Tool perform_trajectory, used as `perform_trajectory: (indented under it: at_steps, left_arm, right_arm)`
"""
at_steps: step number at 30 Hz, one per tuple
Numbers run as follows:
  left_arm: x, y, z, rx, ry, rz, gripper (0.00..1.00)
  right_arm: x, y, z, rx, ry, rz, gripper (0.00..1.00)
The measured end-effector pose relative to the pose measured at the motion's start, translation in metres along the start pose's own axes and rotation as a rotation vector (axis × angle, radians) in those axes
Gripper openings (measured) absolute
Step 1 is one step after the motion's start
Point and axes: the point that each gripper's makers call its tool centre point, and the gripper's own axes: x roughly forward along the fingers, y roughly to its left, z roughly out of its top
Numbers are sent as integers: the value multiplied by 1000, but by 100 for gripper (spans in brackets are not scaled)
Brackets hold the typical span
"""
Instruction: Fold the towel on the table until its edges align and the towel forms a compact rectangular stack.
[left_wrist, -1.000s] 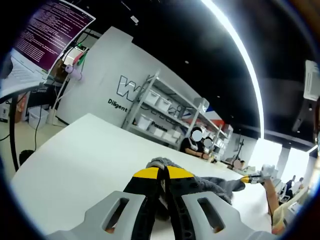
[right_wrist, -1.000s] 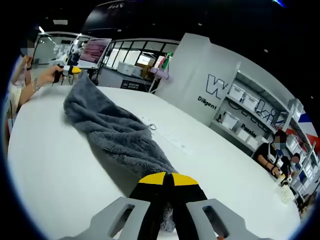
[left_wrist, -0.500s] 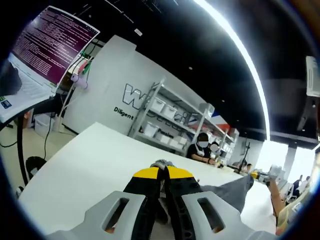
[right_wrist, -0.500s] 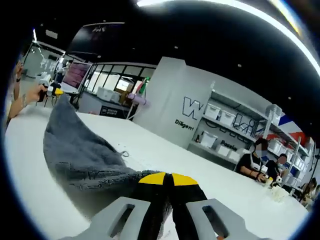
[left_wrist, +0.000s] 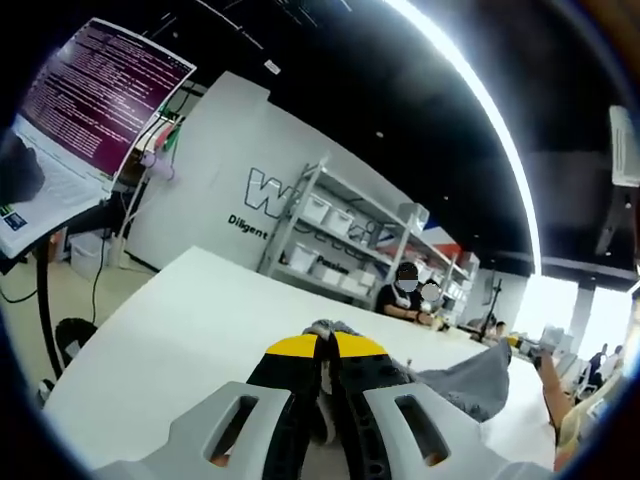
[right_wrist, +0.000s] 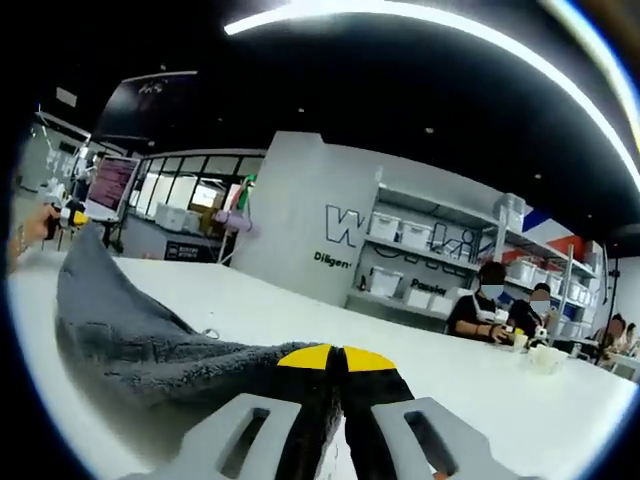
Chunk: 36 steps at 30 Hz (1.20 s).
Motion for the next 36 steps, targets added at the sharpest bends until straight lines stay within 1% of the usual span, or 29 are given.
perform_trajectory:
  at_steps: [2, 6, 9, 12, 16, 18, 19, 24, 26, 27, 28, 29, 30, 31, 33, 34, 36]
  left_arm:
    - [0, 2, -3, 10, 15, 14, 3]
    - [1, 13, -11, 32, 62, 55, 3]
    - [2, 18, -22, 51, 103, 85, 3]
    - [3, 29, -30, 64, 151, 109, 3]
    - [4, 35, -43, 70, 200, 124, 3]
    - [5, 37, -50, 74, 225, 136, 3]
    - [6, 39, -52, 79, 240, 140, 3]
    - [8, 42, -67, 103, 291, 167, 3]
    - [8, 44, -69, 106, 298, 171, 3]
    - [9, 47, -67, 100, 298, 170, 3]
    - [10, 47, -67, 97, 297, 168, 3]
    - [10, 45, -67, 96, 295, 166, 3]
    - [9, 44, -66, 94, 290, 164, 3]
    - [9, 43, -64, 92, 284, 163, 3]
    - [9, 42, -61, 89, 274, 159, 4]
    - [9, 41, -61, 86, 271, 157, 4]
    - [11, 41, -60, 82, 269, 154, 5]
  right_arm:
    - [2, -2, -6, -19, 28, -20, 0]
    - [6, -1, -18, -53, 77, -49, 0]
    - [11, -2, -29, -89, 120, -64, 0]
    - [18, -5, -48, -110, 176, -72, 0]
    - [26, -5, -72, -136, 243, -64, 0]
    - [29, -2, -86, -175, 297, -45, 0]
    - [32, -1, -90, -190, 304, -46, 0]
    - [40, 7, -110, -342, 372, -18, 0]
    - [43, 9, -112, -418, 373, -15, 0]
    - [45, 11, -114, -456, 379, -6, 0]
    - [45, 12, -116, -472, 388, -2, 0]
    - [45, 15, -115, -456, 381, -2, 0]
    - [47, 18, -112, -444, 361, 11, 0]
    - [47, 21, -111, -396, 358, 19, 0]
    - [45, 24, -106, -346, 344, 45, 3]
    - [43, 24, -103, -326, 337, 53, 6]
    - [40, 23, -99, -303, 335, 62, 16]
